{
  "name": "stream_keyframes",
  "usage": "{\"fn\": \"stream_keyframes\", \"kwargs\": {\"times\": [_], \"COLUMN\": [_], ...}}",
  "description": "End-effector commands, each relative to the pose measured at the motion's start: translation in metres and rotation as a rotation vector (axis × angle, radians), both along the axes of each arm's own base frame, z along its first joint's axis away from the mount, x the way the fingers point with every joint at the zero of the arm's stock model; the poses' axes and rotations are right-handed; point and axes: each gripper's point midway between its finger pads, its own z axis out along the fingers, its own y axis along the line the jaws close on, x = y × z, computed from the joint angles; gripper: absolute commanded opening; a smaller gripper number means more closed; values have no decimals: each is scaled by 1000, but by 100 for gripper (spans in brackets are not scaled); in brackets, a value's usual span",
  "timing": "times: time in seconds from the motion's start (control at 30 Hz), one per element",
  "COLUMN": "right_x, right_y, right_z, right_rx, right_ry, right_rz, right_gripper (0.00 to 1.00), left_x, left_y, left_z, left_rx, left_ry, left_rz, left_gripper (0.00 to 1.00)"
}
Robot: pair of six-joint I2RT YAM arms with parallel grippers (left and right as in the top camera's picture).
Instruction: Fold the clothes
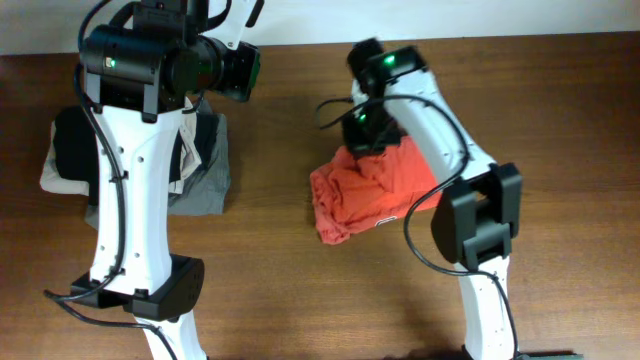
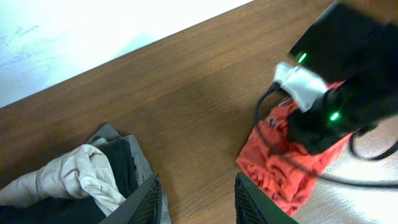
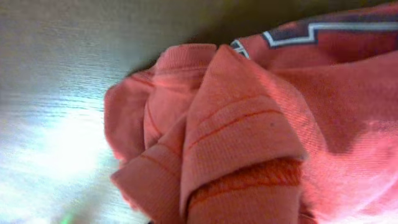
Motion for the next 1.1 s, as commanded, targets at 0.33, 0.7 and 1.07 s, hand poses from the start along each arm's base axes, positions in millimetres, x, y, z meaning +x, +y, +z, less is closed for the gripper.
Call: {"fn": "stream_keyframes", "kwargs": {"times": [0.33, 0.7, 1.07], "right_x": [-13, -24, -53], "right_y": [8, 1, 37], "right_z": [11, 71, 56], "right_rx": [-52, -14, 21], "right_ry": [-29, -137, -77], "right_rz": [-1, 41, 114], "right_gripper": [13, 9, 9], "left_x": [-4, -3, -3], "left_y": [4, 4, 3], "left_z": [11, 12, 13], "left_rx": [0, -1, -5], "left_ry": [-32, -35, -39], "left_rz": [9, 8, 7], "left_gripper": [39, 39, 39]}}
